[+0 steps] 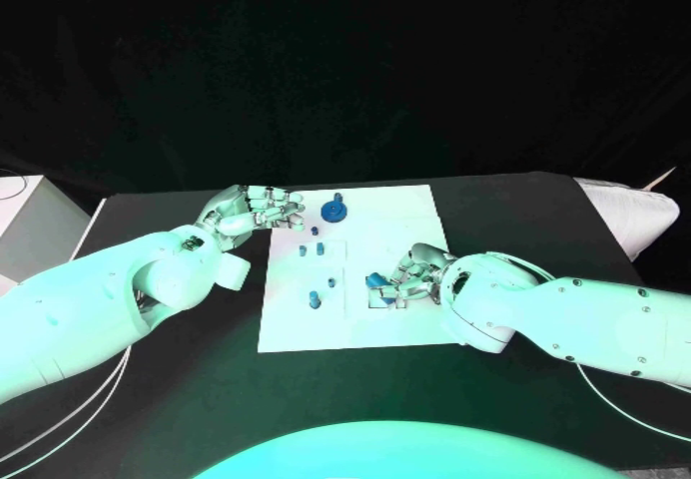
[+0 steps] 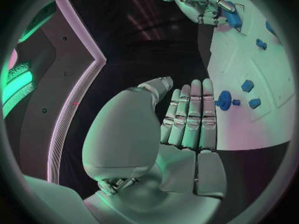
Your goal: Assemble the parts on the task board
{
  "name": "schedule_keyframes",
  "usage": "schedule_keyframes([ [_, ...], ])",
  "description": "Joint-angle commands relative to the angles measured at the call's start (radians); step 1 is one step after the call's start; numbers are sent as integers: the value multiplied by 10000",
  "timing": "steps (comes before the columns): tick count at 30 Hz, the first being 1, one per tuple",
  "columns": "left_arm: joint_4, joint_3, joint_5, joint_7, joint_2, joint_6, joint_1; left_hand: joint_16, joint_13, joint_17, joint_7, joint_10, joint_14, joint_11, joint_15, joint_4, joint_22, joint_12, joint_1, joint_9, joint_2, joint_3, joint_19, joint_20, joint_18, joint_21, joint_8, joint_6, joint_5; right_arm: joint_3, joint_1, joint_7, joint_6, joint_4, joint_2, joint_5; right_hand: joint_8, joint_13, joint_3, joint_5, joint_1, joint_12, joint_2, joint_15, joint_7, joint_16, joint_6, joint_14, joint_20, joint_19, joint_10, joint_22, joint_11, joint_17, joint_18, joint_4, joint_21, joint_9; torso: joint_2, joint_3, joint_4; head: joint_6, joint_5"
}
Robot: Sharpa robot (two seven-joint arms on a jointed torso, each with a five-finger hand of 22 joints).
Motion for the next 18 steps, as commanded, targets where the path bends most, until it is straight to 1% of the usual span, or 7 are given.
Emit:
schedule_keyframes([
  [1, 33, 6, 64, 86, 7, 155, -8, -34, -9, 9, -9, 65, 71, 37, 23, 37, -12, -27, -60, -10, 37, 1, 97, 4, 10, -39, -32, 18, 46, -34, -51, -140, 301, -15, -13, -73, 91, 1934, 90, 84, -137, -1, 68, -78, -37, 42, 144, 1061, -61, 627, 441, 1451, -67, 2632, -178, -8, 21, 24, 4, 7, -2, 3, -13],
  [6, 32, 6, 64, 87, 3, 154, -8, -34, -9, 9, -9, 65, 71, 37, 23, 37, -12, -27, -60, -10, 37, 1, 97, 4, 10, -39, -32, 18, 46, -34, -64, -71, 365, 113, -17, -75, 143, 1979, 99, 76, -182, 52, 81, -103, -74, 42, 233, 1061, -79, 633, 483, 1471, -99, 2632, -183, -5, 41, 36, 5, 10, -7, -6, -10],
  [10, 31, 6, 64, 85, 4, 156, -8, -34, -9, 9, -9, 65, 71, 37, 23, 37, -12, -27, -60, -10, 37, 1, 97, 4, 10, -39, -32, 18, 46, -34, -76, -18, 305, 213, -15, -210, 196, 1988, 29, -25, -373, 54, 21, -136, -108, 42, 304, 1061, -109, 633, 495, 1477, -132, 2632, -183, 2, 39, 44, 10, 11, -4, -2, -7],
  [13, 30, 6, 64, 83, -1, 155, -8, -34, -9, 9, -9, 65, 71, 37, 23, 37, -12, -27, -60, -10, 37, 1, 97, 4, 10, -39, -32, 18, 46, -33, -86, 19, 189, 268, -20, -442, 265, 1998, -195, -113, -831, 48, -30, -159, -130, 42, 333, 1061, -139, 638, 507, 1498, -154, 2632, -187, 8, 50, 60, 9, 8, 3, 2, -12],
  [16, 27, 6, 66, 80, -6, 150, -8, -34, -9, 9, -9, 65, 71, 37, 23, 37, -12, -27, -60, -10, 37, 1, 97, 4, 10, -39, -32, 18, 46, -33, -92, 44, 90, 280, -30, -678, 307, 2004, -321, -247, -1084, 44, 9, -166, -138, 42, 336, 1061, -147, 644, 512, 1516, -162, 2632, -191, 11, 63, 74, 13, 8, 1, 0, -8],
  [18, 25, 6, 71, 77, -8, 147, -8, -34, -9, 9, -9, 65, 71, 37, 23, 37, -12, -27, -60, -10, 37, 1, 97, 4, 10, -39, -32, 18, 46, -33, -95, 58, 45, 276, -38, -842, 339, 2002, -412, -415, -1235, 30, 24, -169, -141, 42, 328, 1061, -152, 646, 509, 1526, -165, 2632, -193, 11, 67, 85, 13, 10, -4, 2, -6],
])
